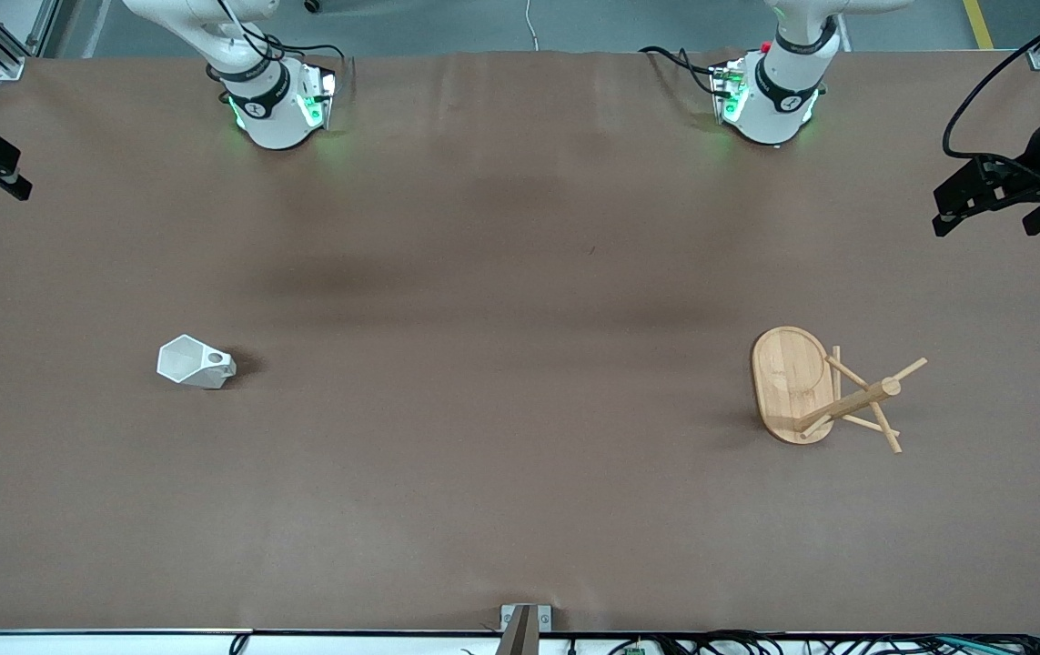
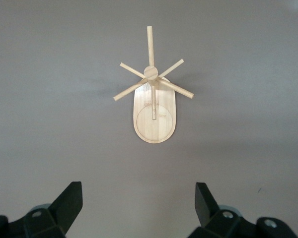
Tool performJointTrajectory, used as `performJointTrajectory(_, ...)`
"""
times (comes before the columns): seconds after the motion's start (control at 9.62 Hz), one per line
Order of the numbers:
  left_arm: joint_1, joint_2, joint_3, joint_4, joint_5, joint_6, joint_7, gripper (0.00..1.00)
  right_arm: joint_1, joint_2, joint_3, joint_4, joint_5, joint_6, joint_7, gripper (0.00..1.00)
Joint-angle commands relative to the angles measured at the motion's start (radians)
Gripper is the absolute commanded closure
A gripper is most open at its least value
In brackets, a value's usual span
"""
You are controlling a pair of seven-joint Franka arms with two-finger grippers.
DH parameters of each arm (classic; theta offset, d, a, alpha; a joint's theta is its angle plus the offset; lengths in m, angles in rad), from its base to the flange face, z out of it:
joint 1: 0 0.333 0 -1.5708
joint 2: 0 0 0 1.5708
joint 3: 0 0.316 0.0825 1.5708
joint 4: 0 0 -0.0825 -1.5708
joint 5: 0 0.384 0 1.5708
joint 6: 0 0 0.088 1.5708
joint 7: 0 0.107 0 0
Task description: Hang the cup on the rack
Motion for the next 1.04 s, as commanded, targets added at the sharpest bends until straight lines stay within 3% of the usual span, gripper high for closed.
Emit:
performJointTrajectory(0.0, 0.006, 0.008, -0.004, -0.024, -0.02, -0.005, 0.013, 0.0, -0.008, -0.007, 0.005, -0.002, -0.006, 0.005, 0.004, 0.0)
performJointTrajectory(0.42, 0.002, 0.015, -0.004, -0.025, -0.027, -0.005, 0.013, 0.0, -0.009, -0.006, 0.003, -0.004, -0.006, 0.008, 0.002, 0.0)
performJointTrajectory(0.94, 0.003, 0.026, -0.004, -0.025, -0.047, -0.005, 0.009, 0.0, -0.045, 0.095, 0.002, -0.02, -0.008, 0.121, 0.002, 0.01)
